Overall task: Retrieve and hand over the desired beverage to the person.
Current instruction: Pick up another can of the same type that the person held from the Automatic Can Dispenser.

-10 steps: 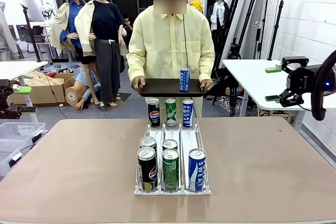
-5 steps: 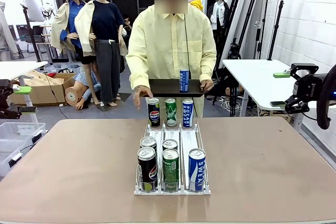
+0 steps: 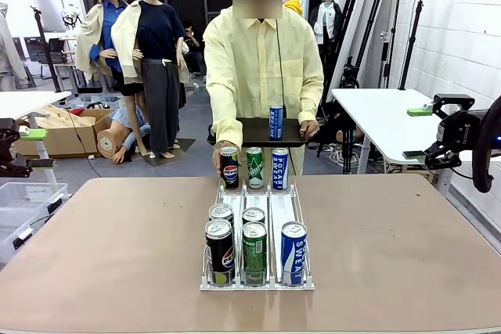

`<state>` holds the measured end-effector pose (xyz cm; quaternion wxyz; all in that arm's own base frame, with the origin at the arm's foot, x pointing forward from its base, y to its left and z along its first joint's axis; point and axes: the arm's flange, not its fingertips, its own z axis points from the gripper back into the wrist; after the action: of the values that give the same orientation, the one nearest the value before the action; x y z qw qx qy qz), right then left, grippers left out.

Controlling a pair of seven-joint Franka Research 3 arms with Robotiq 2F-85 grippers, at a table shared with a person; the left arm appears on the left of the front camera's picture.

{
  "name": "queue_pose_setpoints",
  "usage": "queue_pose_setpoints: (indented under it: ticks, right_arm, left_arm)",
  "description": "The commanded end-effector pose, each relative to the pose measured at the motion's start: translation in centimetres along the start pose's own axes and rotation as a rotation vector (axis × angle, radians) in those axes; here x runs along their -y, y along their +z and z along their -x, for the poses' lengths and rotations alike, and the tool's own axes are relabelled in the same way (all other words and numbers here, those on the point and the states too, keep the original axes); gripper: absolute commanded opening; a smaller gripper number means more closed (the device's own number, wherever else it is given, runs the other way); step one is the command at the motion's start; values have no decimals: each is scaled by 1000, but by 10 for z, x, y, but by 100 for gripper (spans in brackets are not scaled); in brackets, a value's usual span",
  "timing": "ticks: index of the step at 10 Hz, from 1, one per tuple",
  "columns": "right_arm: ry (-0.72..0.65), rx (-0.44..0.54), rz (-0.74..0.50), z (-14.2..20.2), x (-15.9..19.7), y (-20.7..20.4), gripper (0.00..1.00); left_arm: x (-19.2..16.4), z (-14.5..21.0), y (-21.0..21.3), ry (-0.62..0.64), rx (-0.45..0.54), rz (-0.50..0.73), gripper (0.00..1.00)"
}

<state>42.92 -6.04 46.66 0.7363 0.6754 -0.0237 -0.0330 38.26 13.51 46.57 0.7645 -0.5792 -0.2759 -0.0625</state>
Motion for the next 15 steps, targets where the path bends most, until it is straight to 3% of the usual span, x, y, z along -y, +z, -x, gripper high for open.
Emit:
queue_pose_setpoints:
  ticks: [1,15]
  right_arm:
    - [0,6,12,0,-1,-1,100]
    - [0,6,12,0,-1,-1,100]
  left_arm:
    - [2,0,1,3,13,14,100]
    - [2,0,1,3,13,14,100]
